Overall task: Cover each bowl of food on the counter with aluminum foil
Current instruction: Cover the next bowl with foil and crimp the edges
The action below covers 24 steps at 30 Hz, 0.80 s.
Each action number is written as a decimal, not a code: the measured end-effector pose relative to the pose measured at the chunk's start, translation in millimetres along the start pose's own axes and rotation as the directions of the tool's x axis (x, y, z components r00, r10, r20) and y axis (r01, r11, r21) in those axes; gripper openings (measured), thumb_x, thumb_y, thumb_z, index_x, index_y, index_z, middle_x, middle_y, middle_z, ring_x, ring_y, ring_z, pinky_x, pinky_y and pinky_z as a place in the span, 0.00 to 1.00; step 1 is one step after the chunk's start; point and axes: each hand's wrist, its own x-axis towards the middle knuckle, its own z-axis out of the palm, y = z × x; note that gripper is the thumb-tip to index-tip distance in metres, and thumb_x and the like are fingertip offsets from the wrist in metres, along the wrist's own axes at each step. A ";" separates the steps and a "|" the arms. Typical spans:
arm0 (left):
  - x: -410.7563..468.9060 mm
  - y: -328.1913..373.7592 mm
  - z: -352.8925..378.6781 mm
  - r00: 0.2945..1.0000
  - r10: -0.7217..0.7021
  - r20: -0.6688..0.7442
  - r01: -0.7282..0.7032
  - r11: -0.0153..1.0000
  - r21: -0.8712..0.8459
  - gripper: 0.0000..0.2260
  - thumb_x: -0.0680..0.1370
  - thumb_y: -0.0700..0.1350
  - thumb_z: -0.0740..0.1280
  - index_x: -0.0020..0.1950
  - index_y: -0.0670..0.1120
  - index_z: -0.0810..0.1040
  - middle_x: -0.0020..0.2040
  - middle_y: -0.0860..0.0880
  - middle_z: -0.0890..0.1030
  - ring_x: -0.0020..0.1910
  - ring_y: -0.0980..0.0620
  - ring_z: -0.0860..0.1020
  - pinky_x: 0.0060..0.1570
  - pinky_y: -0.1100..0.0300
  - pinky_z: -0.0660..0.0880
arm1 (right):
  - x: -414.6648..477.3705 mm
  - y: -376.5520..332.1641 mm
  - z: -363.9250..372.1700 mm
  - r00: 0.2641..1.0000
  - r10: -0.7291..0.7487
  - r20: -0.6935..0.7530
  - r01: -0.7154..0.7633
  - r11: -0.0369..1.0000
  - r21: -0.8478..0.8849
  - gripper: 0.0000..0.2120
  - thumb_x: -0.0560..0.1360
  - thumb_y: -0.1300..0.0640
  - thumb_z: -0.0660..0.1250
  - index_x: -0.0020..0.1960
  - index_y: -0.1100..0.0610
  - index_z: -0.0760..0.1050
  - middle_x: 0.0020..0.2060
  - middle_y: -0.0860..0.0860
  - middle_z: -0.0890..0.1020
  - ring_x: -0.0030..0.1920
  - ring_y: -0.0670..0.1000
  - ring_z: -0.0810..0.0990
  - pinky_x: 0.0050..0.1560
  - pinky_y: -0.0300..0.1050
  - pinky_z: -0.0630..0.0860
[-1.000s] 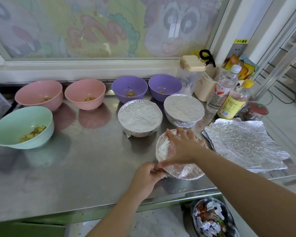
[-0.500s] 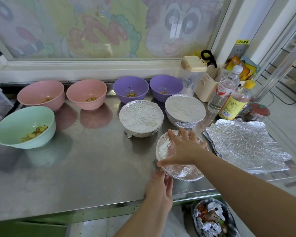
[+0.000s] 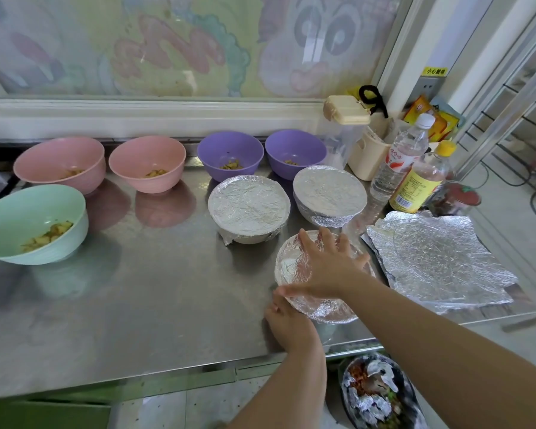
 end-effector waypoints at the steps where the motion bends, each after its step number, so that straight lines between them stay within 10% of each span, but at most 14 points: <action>1: 2.5 0.5 0.4 0.998 0.029 -0.061 -0.027 0.999 0.024 0.20 0.84 0.57 0.53 0.52 0.42 0.73 0.48 0.42 0.79 0.51 0.41 0.79 0.45 0.55 0.69 | -0.3 -0.1 0.3 1.000 0.000 -0.001 0.000 1.000 0.002 0.65 0.57 0.14 0.60 0.79 0.39 0.30 0.81 0.52 0.34 0.79 0.66 0.35 0.68 0.83 0.45; 6: 14.2 -6.4 -2.4 0.993 0.114 -0.041 -0.105 0.978 0.181 0.26 0.75 0.70 0.46 0.43 0.50 0.69 0.43 0.43 0.79 0.45 0.40 0.78 0.53 0.46 0.75 | 0.6 -2.2 2.5 1.000 0.016 -0.012 -0.016 1.000 0.021 0.66 0.55 0.13 0.59 0.79 0.39 0.30 0.81 0.51 0.34 0.79 0.66 0.35 0.68 0.83 0.46; 17: 57.3 20.2 -22.7 0.903 0.240 0.355 -0.393 0.796 0.461 0.02 0.78 0.39 0.62 0.47 0.44 0.71 0.39 0.50 0.77 0.38 0.48 0.76 0.37 0.56 0.68 | -1.6 -6.1 1.7 0.999 0.044 -0.005 -0.044 0.999 0.004 0.66 0.56 0.14 0.61 0.79 0.40 0.29 0.81 0.52 0.33 0.79 0.66 0.35 0.69 0.83 0.47; 21: 70.9 48.7 -28.6 0.900 -0.114 0.421 -0.059 0.925 0.377 0.08 0.82 0.36 0.59 0.58 0.38 0.75 0.40 0.41 0.79 0.32 0.47 0.78 0.30 0.57 0.77 | 0.1 -4.7 1.1 0.999 0.040 0.014 -0.040 0.999 0.001 0.66 0.56 0.14 0.59 0.78 0.40 0.27 0.80 0.52 0.32 0.79 0.67 0.35 0.68 0.84 0.46; 24: 55.8 71.4 -45.4 0.831 -0.252 0.496 0.124 0.953 0.276 0.10 0.84 0.41 0.58 0.59 0.40 0.76 0.46 0.40 0.82 0.43 0.44 0.83 0.44 0.51 0.82 | 3.0 -3.5 2.5 0.999 0.034 0.016 -0.035 0.999 0.017 0.66 0.56 0.14 0.60 0.78 0.39 0.27 0.80 0.52 0.32 0.79 0.67 0.34 0.68 0.84 0.45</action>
